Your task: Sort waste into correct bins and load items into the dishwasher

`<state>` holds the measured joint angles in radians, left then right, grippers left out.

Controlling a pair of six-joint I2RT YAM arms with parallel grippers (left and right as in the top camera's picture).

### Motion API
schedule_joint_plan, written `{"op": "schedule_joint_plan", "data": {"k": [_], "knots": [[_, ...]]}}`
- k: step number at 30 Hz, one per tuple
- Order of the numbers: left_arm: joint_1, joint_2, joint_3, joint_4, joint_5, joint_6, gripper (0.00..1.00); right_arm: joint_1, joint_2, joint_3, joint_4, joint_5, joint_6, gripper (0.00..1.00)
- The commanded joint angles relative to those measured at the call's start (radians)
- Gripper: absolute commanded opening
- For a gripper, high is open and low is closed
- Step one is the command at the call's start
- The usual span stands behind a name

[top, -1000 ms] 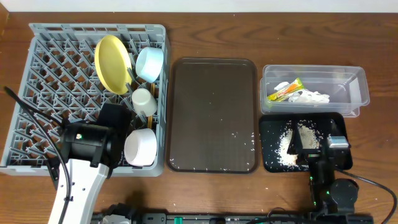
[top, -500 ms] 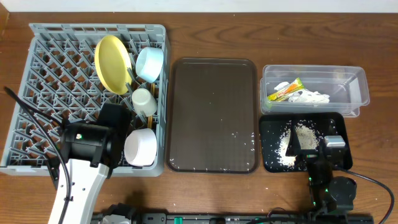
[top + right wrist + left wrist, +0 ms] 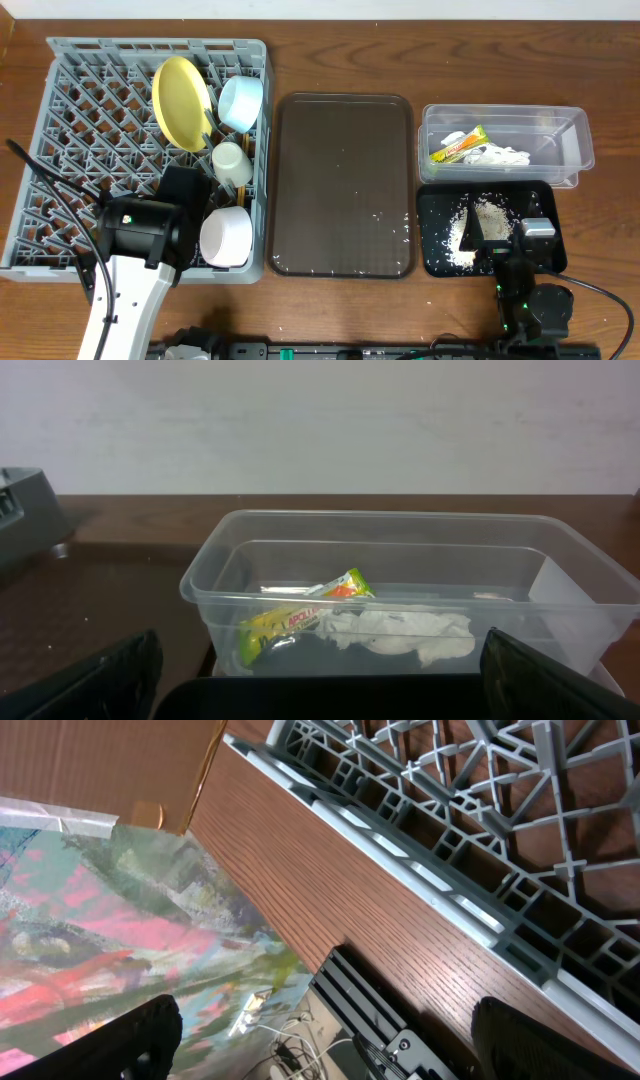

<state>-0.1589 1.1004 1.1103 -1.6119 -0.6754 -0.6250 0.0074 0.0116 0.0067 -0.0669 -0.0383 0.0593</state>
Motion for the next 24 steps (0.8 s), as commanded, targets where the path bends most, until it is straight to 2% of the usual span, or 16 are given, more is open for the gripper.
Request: {"op": "schedule_joint_plan", "data": {"k": [1, 13, 24], "knots": [[0.003, -0.003, 0.004, -0.074, -0.004, -0.008, 0.93, -0.009, -0.006, -0.001, -0.004, -0.013, 0.006, 0.99], [0.003, -0.03, 0.004, -0.074, -0.004, -0.008, 0.94, -0.009, -0.006, -0.001, -0.004, -0.013, 0.006, 0.99], [0.003, -0.375, 0.004, -0.074, -0.004, -0.008, 0.93, -0.009, -0.006, -0.001, -0.004, -0.013, 0.006, 0.99]]}}
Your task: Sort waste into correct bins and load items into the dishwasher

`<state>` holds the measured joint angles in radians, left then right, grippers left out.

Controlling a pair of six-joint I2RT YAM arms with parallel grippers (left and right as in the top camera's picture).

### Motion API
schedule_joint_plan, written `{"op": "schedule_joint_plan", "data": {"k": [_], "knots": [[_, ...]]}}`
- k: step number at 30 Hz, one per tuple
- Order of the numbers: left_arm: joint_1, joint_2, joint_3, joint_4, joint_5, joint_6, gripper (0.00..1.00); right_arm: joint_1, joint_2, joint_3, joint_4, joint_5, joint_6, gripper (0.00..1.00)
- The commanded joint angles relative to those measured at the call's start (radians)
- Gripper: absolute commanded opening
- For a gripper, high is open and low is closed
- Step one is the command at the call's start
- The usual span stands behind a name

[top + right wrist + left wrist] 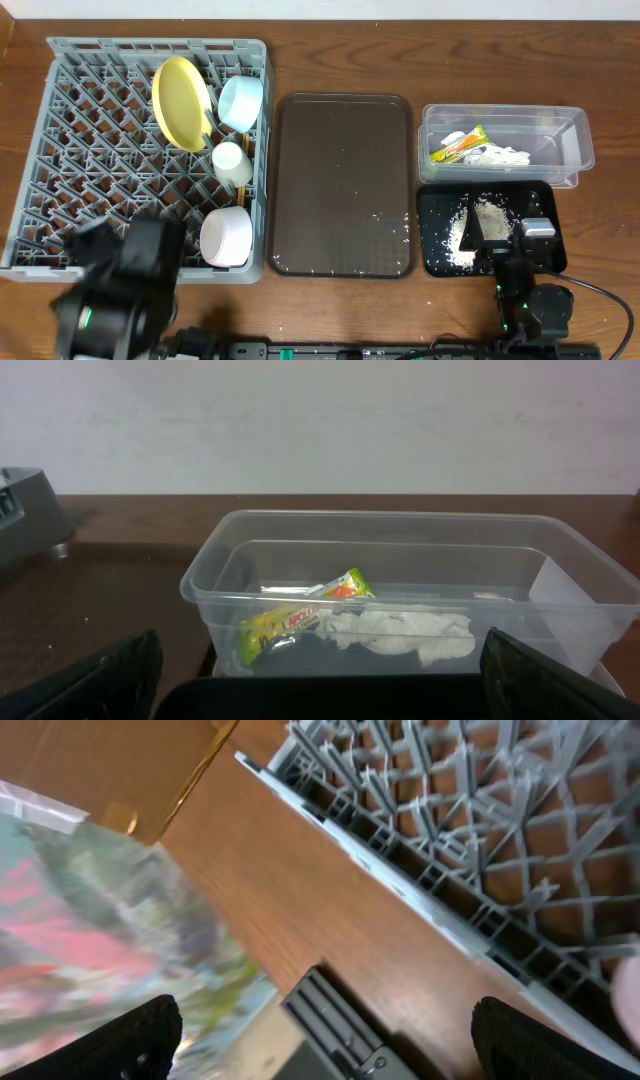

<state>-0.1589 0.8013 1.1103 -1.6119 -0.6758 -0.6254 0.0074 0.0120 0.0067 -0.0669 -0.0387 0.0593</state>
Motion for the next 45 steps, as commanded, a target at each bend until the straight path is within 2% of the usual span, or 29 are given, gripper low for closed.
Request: {"op": "schedule_joint_plan", "data": {"k": [1, 4, 7, 9, 13, 14, 18, 22, 25, 28, 35, 45], "knots": [[0.003, -0.109, 0.004, -0.074, -0.005, -0.007, 0.93, -0.009, -0.007, -0.001, -0.004, -0.012, 0.006, 0.99], [0.003, -0.194, 0.004, -0.045, -0.024, 0.027, 0.93, -0.009, -0.007, -0.001, -0.004, -0.012, 0.006, 0.99], [0.008, -0.256, 0.003, 0.093, -0.031, 0.029, 0.94, -0.009, -0.007, -0.001, -0.004, -0.012, 0.006, 0.99], [0.024, -0.294, -0.008, 0.25, 0.004, 0.029, 0.93, -0.009, -0.007, -0.001, -0.004, -0.012, 0.006, 0.99], [0.072, -0.365, -0.071, 0.558, 0.176, 0.032, 0.94, -0.009, -0.007, -0.001, -0.004, -0.012, 0.006, 0.99], [0.099, -0.39, -0.113, 0.676, 0.268, 0.048, 0.93, -0.009, -0.007, -0.001, -0.004, -0.012, 0.006, 0.99], [0.166, -0.462, -0.27, 1.017, 0.47, 0.075, 0.93, -0.009, -0.007, -0.001, -0.004, -0.012, 0.006, 0.99], [0.209, -0.535, -0.455, 1.337, 0.597, 0.074, 0.93, -0.009, -0.007, -0.001, -0.004, -0.012, 0.006, 0.99], [0.209, -0.592, -0.579, 1.529, 0.634, 0.075, 0.94, -0.009, -0.007, -0.001, -0.004, -0.012, 0.006, 0.99], [0.209, -0.646, -0.676, 1.618, 0.635, 0.074, 0.94, -0.009, -0.007, -0.001, -0.004, -0.012, 0.006, 0.99], [0.208, -0.757, -0.865, 1.706, 0.636, 0.074, 0.94, -0.009, -0.007, -0.001, -0.004, -0.012, 0.006, 0.99], [0.185, -0.8, -1.024, 1.746, 0.635, 0.071, 0.94, -0.009, -0.006, -0.001, -0.004, -0.012, 0.006, 0.99]]}}
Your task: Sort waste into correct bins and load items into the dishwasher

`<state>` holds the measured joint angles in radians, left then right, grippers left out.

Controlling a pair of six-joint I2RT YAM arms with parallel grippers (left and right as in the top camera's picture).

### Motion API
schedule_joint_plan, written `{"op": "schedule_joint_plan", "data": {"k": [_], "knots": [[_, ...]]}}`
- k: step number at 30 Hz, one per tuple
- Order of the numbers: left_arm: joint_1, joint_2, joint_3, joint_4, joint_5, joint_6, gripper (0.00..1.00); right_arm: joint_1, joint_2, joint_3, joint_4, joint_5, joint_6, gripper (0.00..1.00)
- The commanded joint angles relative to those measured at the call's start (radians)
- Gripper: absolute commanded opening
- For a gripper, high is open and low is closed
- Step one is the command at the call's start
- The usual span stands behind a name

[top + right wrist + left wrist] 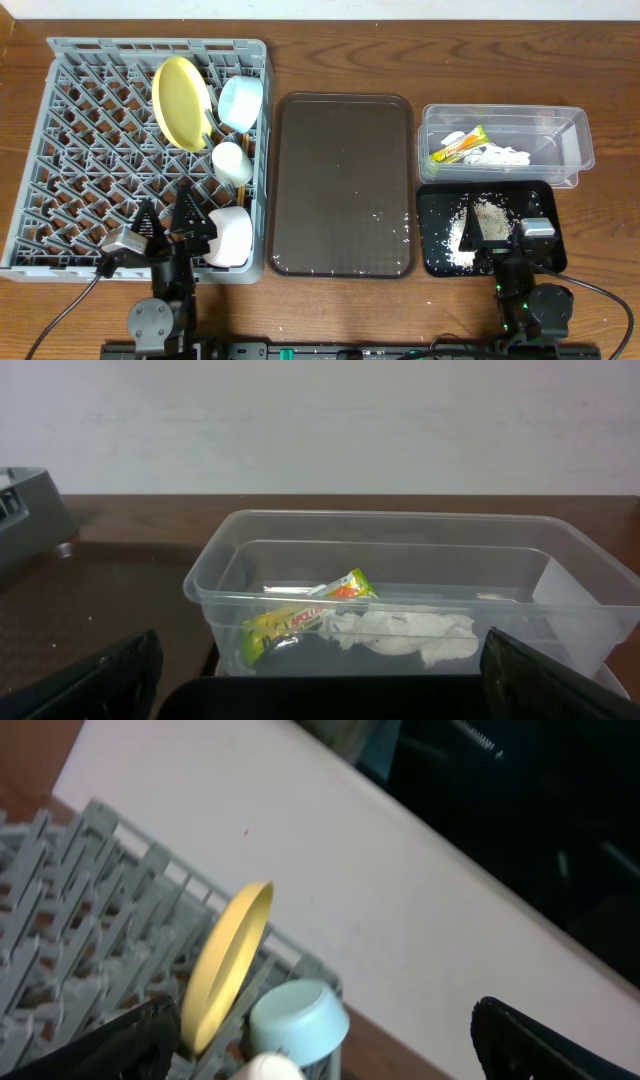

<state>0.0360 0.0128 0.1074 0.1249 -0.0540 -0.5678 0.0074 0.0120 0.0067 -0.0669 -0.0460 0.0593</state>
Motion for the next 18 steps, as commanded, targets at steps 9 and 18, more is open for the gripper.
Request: {"op": "schedule_joint_plan", "data": {"k": [9, 18], "knots": [[-0.027, -0.011, -0.103, -0.069, 0.013, 0.061, 0.94, -0.009, -0.006, -0.001, -0.004, -0.005, 0.006, 0.99], [-0.061, -0.011, -0.103, -0.196, 0.075, 0.363, 0.94, -0.009, -0.006, -0.001, -0.004, -0.005, 0.006, 0.99]]}}
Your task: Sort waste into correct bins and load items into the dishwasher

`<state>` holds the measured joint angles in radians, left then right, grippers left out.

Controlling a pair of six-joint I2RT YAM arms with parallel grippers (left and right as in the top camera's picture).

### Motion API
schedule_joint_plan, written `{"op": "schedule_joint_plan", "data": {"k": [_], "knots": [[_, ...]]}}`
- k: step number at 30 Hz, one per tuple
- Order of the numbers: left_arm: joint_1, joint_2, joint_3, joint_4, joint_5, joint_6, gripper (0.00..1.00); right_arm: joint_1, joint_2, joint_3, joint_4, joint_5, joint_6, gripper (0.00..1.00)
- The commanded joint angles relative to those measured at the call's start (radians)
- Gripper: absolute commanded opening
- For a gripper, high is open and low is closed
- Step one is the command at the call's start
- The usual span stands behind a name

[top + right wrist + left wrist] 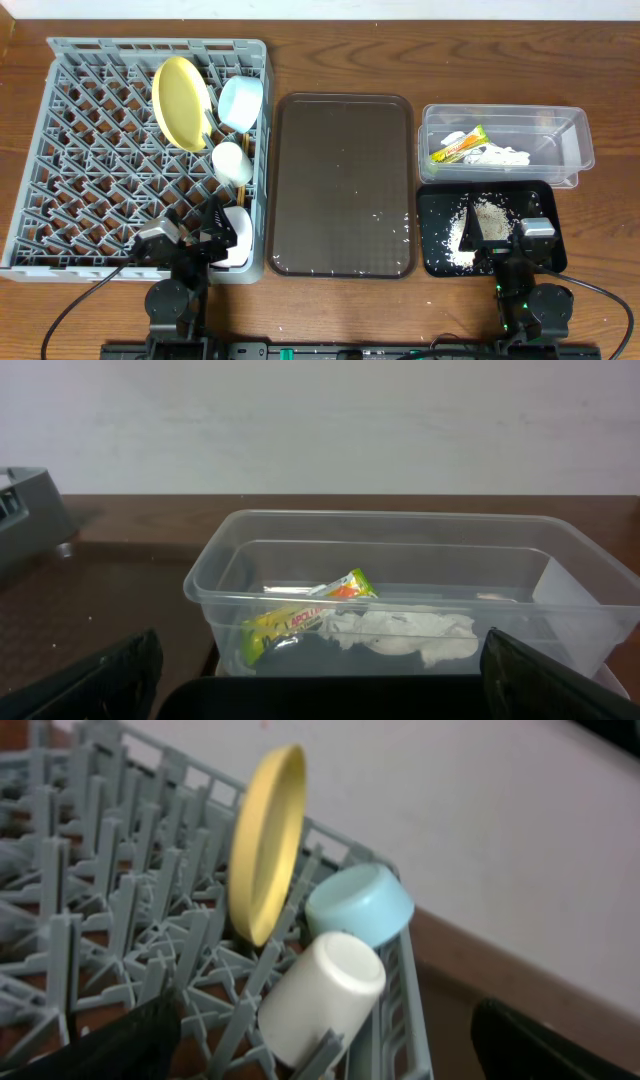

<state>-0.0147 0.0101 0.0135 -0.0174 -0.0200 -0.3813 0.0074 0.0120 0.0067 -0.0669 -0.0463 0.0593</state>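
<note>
The grey dish rack holds an upright yellow plate, a blue bowl, a white cup and a white bowl. My left gripper sits low at the rack's front edge, open and empty, beside the white bowl. Its wrist view shows the yellow plate, blue bowl and white cup ahead. The clear bin holds a green-orange wrapper and crumpled tissue. My right gripper rests open over the black bin, which holds crumbs.
A brown tray lies between the rack and the bins, with a few white crumbs on its right and front parts. The two bins stand one behind the other at the right. Arm bases and cables sit at the table's front edge.
My left gripper has shifted a little to the right along the rack's front edge, and its camera has tilted down from the wall onto the dishes. The right arm has not moved.
My left arm first reached over the rack's front part, its camera facing the table edge. Then it was blurred at the front left corner. Later it sat folded low at the rack's front edge, where it remains. Dishes, bins and right arm stayed put.
</note>
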Motion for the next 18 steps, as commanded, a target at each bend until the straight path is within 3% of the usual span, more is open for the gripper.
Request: {"op": "schedule_joint_plan", "data": {"k": [1, 4, 18], "knots": [[-0.011, -0.008, -0.01, -0.052, 0.065, 0.22, 0.94, -0.009, -0.006, -0.001, -0.004, -0.004, 0.006, 0.99], [-0.011, -0.008, -0.01, -0.046, 0.13, 0.349, 0.94, -0.009, -0.006, -0.001, -0.004, -0.004, 0.006, 0.99], [-0.011, -0.008, -0.01, -0.046, 0.125, 0.343, 0.94, -0.009, -0.005, -0.001, -0.004, -0.004, 0.006, 0.99]]}}
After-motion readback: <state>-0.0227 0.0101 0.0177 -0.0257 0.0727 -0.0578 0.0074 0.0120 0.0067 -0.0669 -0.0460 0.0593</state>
